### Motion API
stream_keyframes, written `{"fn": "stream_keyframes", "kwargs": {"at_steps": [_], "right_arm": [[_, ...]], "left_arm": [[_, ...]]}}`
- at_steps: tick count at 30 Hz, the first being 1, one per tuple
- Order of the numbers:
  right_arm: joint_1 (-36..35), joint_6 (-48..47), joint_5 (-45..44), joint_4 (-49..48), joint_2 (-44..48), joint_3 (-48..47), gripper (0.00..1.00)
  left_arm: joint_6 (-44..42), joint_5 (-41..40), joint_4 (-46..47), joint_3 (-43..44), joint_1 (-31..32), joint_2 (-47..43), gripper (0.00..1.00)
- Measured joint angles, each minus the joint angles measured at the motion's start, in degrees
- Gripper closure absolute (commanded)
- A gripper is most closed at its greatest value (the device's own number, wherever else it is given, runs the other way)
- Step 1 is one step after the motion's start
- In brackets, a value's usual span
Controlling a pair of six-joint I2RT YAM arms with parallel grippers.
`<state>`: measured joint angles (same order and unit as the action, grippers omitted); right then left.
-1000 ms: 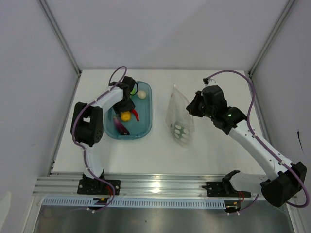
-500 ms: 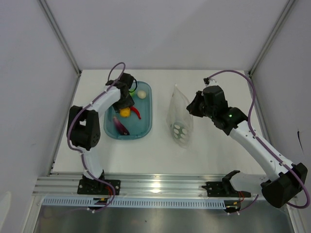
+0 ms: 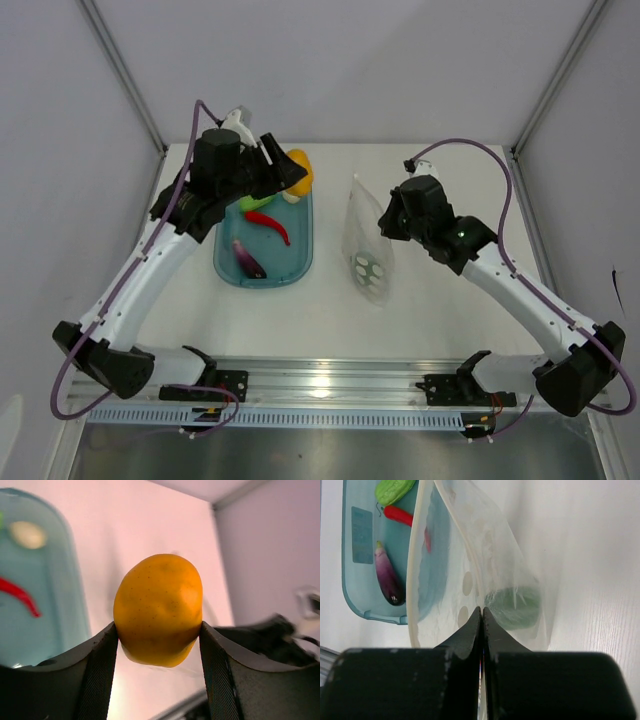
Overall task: Place the food in the zip-top bag and seal the zipper
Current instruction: Pick up the fake fruit from the bin, then place the fake fruit in the zipper food storage bag.
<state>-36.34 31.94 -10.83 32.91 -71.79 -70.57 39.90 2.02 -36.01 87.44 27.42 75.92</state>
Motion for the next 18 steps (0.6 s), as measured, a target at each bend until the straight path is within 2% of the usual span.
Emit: {"fn": "stream_keyframes", "kwargs": {"at_steps": [6, 12, 18], "right_arm": [[-3.2, -0.7, -3.6, 1.9, 0.0, -1.9, 1.0], [-5.0, -0.7, -5.6, 2.9, 0.0, -2.7, 1.0], [-5.3, -0.7, -6.1, 3.0, 0.0, -3.0, 1.0]], "left_arm": [[5.1, 13.2, 7.3, 0.0, 3.3, 2.3, 0.99], [9.2, 19.7, 11.4, -0.5, 6.6, 7.0, 0.99], [11.3, 22.6, 15.0, -2.2, 9.3, 8.0, 0.99]]}}
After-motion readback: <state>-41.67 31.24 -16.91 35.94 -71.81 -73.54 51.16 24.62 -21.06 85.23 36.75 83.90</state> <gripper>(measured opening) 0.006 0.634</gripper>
